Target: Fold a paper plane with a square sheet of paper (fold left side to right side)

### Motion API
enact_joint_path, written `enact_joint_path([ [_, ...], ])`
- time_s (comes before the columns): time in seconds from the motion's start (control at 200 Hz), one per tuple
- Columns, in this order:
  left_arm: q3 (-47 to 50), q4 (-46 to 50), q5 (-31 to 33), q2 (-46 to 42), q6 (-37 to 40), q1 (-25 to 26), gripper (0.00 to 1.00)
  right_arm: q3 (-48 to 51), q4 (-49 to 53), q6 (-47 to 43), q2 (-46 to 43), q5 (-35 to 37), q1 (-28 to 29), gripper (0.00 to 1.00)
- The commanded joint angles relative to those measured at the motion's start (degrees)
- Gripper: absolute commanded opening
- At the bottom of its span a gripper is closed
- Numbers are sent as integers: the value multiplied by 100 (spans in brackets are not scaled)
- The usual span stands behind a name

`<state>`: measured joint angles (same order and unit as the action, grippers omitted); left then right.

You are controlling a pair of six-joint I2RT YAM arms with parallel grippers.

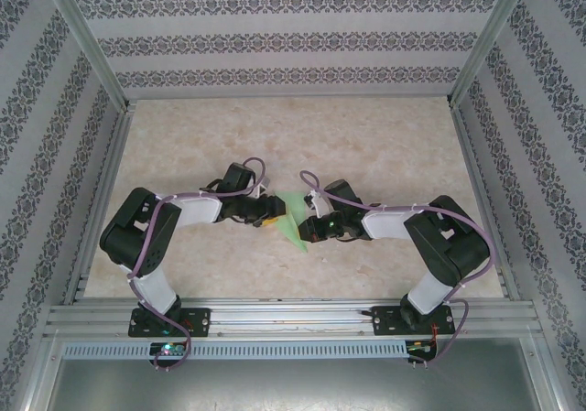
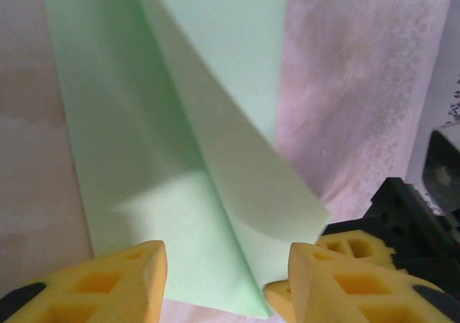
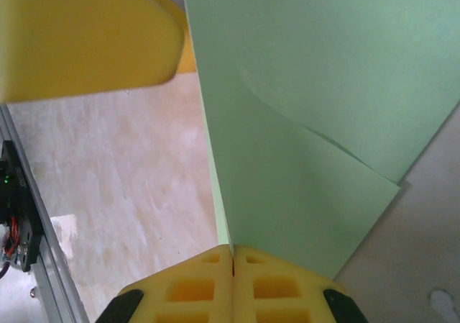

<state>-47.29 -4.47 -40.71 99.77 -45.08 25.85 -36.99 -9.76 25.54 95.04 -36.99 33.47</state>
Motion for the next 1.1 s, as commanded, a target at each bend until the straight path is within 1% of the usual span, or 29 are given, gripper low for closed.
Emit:
enact_joint_path([
  [0.0,-147,-129,54,76,-65,72,45,26,-138,-29,101,-137,-69,0],
  [0.18,-269,-80,52,286,-87,71,38,17,-172,-31,152,-176,-78,0],
  [0.59,-584,18,98,615,-3,70,38,-27,-210,-22,259,-222,-78,0],
  [0.864,-701,340,259,825,93,70,38,-54,-219,1,304,-251,-79,0],
  [1.094,-744,549,426,917,167,76,38,-62,-257,49,300,-265,-81,13],
])
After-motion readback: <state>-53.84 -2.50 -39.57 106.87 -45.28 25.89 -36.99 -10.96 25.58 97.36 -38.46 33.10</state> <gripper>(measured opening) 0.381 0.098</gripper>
